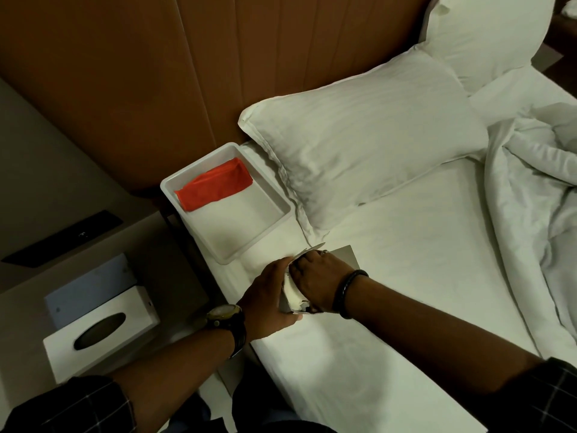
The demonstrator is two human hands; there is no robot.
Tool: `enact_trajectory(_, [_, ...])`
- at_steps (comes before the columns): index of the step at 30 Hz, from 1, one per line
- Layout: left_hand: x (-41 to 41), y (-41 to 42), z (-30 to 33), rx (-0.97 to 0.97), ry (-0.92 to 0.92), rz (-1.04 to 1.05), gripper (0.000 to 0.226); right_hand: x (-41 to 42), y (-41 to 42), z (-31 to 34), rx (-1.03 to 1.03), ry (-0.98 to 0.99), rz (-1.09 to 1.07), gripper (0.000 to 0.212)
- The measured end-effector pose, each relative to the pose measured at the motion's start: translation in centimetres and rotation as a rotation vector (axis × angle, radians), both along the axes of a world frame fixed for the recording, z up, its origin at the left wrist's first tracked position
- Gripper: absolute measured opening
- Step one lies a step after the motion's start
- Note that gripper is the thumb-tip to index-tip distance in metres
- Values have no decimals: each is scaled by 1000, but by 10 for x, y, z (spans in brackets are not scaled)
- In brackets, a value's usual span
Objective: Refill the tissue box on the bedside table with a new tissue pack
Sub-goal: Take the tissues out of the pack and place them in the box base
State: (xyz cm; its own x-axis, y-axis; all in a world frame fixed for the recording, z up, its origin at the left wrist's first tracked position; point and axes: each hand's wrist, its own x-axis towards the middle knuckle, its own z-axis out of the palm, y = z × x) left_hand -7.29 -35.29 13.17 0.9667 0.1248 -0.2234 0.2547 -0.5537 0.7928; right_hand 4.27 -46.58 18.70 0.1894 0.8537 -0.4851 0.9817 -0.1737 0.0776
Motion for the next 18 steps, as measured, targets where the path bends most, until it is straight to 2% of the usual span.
enact_trajectory(7, [8, 0, 1, 2, -33, -5, 97, 12, -9, -8, 52, 34, -12, 48])
enact_trajectory(12, [9, 0, 2, 15, -46, 2, 94, 22, -11, -12, 46, 78, -47, 52])
enact_trajectory(18, [1, -1, 2, 34, -69, -17, 90, 23, -14, 1, 108, 90, -85, 46])
